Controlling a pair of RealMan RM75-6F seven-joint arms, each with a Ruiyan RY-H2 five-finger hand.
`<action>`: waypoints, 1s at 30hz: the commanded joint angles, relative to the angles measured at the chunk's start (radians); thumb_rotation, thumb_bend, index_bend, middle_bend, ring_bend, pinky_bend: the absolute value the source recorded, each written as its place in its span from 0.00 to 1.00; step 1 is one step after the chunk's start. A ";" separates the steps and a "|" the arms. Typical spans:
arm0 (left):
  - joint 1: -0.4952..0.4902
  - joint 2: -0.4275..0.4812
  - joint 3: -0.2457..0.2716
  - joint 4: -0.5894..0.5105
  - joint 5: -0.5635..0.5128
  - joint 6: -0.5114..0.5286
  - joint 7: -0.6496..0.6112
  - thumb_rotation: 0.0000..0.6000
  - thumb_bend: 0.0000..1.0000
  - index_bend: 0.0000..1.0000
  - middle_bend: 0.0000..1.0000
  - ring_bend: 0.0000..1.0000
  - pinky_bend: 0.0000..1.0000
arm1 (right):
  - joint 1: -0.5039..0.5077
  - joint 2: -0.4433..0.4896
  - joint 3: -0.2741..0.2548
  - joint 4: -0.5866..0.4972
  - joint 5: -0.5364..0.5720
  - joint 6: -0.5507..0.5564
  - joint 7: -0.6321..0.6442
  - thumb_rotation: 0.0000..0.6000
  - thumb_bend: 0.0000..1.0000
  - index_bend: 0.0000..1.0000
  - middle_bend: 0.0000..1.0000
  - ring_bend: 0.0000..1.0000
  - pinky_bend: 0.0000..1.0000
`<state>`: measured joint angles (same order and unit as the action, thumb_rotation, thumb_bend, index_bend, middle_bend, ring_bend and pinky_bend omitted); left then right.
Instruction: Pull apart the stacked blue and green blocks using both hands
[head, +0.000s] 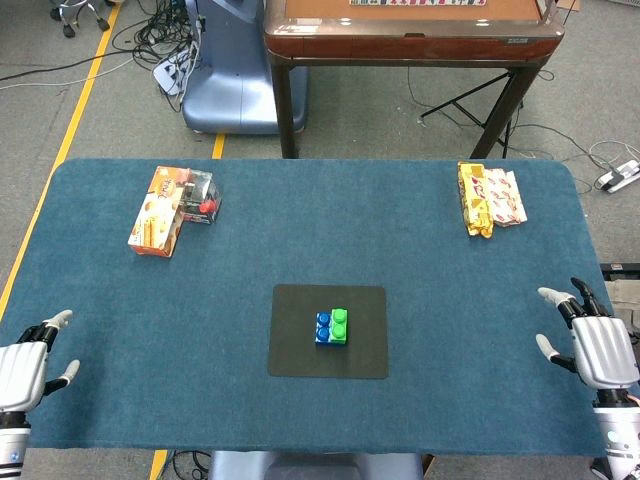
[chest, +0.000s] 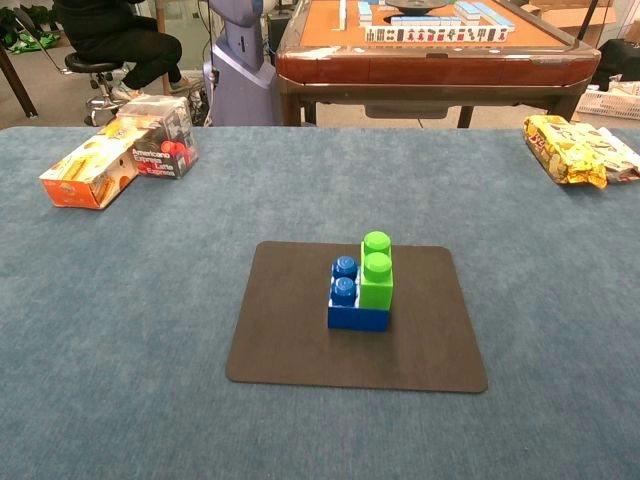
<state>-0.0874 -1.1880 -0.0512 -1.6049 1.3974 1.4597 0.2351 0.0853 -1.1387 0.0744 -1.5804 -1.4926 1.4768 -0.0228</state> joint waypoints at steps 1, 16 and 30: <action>-0.001 0.001 0.002 -0.003 0.003 -0.002 -0.002 1.00 0.28 0.23 0.30 0.33 0.66 | -0.006 -0.005 -0.001 0.007 -0.006 0.015 -0.005 1.00 0.25 0.31 0.38 0.36 0.44; -0.009 -0.051 0.024 0.079 0.018 -0.039 -0.051 1.00 0.28 0.24 0.30 0.34 0.66 | 0.100 -0.018 0.030 -0.188 -0.067 -0.068 -0.192 1.00 0.00 0.32 0.89 1.00 1.00; 0.001 -0.044 0.025 0.115 0.012 -0.042 -0.108 1.00 0.28 0.24 0.30 0.34 0.66 | 0.282 -0.184 0.101 -0.379 0.207 -0.283 -0.547 1.00 0.00 0.26 1.00 1.00 1.00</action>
<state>-0.0865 -1.2321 -0.0262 -1.4903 1.4096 1.4184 0.1283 0.3263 -1.2711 0.1591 -1.9498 -1.3265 1.2269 -0.5205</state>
